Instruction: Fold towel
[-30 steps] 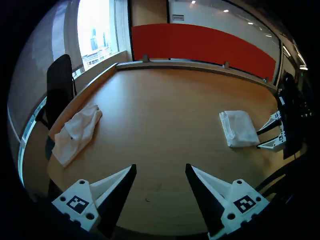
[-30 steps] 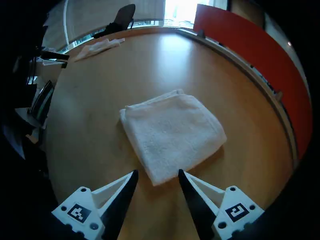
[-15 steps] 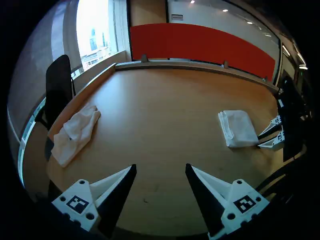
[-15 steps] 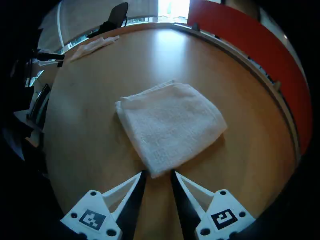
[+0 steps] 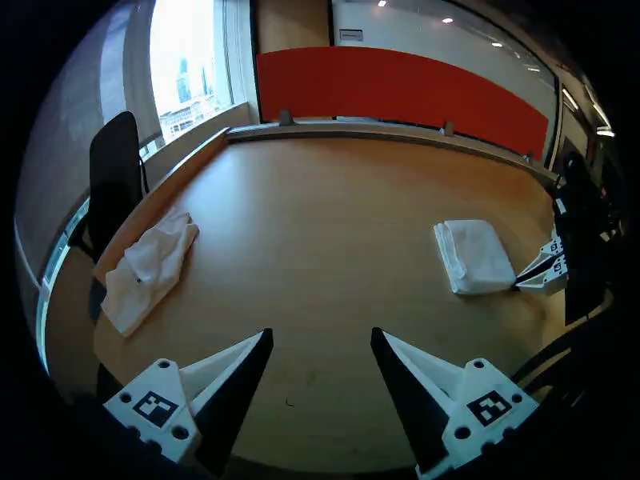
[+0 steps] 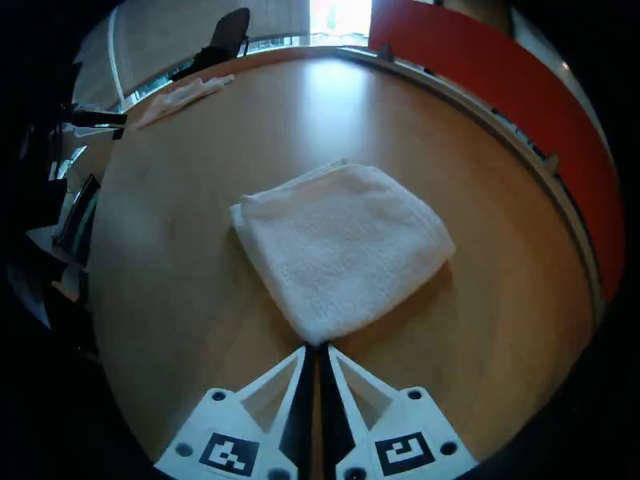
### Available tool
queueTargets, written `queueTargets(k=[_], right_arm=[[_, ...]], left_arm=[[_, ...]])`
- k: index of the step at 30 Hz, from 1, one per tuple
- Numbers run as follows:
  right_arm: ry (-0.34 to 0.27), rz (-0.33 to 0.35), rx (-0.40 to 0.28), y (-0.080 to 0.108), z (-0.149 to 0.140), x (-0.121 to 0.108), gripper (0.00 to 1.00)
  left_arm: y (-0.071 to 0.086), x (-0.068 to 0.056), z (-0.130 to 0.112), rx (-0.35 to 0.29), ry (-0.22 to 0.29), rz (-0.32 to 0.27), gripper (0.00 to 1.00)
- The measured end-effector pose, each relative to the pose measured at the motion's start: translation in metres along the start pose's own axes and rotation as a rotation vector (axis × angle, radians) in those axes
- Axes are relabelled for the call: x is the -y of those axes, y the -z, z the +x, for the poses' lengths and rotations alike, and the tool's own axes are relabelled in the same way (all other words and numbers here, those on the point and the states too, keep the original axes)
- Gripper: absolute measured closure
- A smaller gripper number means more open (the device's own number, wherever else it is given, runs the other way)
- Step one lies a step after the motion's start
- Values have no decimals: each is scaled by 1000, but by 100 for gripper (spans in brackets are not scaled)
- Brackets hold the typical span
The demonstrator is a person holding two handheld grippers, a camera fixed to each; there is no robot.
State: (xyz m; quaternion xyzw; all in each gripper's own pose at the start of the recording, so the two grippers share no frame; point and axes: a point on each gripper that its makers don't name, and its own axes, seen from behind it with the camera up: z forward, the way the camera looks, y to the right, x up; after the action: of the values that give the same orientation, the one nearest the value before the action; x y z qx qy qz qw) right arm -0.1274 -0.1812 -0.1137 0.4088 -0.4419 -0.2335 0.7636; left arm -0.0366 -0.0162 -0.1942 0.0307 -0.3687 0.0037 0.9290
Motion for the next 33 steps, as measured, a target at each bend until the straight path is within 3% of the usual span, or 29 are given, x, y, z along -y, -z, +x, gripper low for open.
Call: queueTargets(k=[8,15,25,33], right_arm=[[11,-23,-41,13,19,-8,97],[45,-63,-111,34,58,-22,97],[76,-109,-213,70,121,-42,97],[79,-150,-264,104,152,-61,97]], left_arm=[[-1,1,2,-7,6,-2,9],[-2,0,6,-20,6,-9,9],[-4,-6,14,-43,-6,-29,9],[-6,-15,27,-72,-18,-56,9]])
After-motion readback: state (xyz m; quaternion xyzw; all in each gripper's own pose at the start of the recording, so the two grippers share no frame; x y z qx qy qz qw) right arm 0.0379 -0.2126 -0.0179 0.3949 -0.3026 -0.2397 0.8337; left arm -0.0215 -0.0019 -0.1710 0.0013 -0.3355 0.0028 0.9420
